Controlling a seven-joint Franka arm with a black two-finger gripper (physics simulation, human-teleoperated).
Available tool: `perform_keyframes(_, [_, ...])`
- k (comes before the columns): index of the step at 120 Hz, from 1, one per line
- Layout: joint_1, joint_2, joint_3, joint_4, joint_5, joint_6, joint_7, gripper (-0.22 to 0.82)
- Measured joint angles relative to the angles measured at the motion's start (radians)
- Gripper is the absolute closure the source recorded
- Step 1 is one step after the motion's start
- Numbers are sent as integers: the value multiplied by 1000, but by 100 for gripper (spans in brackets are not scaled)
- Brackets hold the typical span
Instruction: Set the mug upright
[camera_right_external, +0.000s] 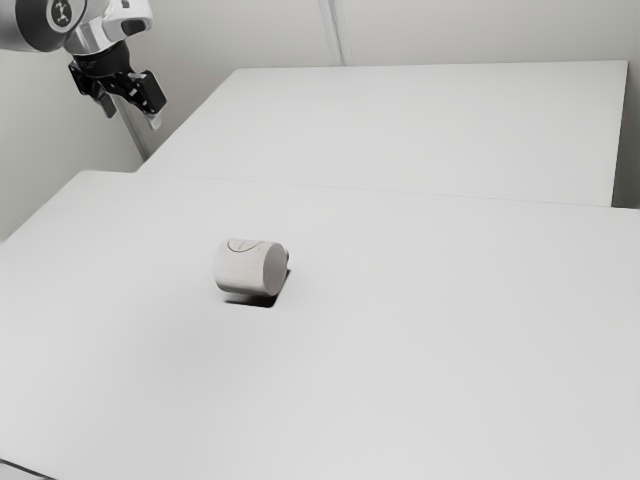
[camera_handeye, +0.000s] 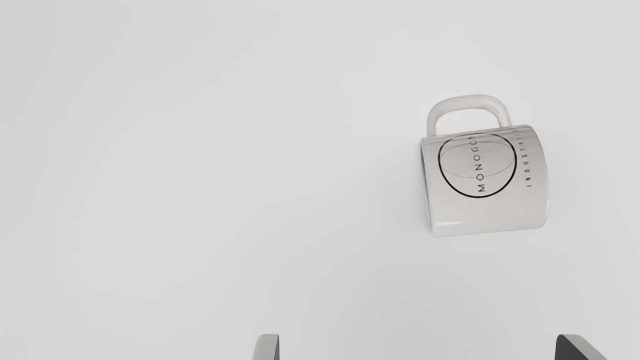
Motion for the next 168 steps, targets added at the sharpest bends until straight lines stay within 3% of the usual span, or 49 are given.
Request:
perform_keyframes(44, [20, 15, 1, -51, -37, 7, -6, 0])
perform_keyframes(59, [53, 95, 8, -66, -207, 7, -6, 0])
perform_keyframes(78, [222, 192, 9, -84, -429, 7, 7, 0])
perform_keyframes(99, [315, 305, 9, -131, -644, 5, 71, 0])
perform_keyframes(134, [366, 437, 10, -132, -885, 3, 223, 0])
perform_keyframes(168, [374, 500, 10, -205, -1117, -2, 347, 0])
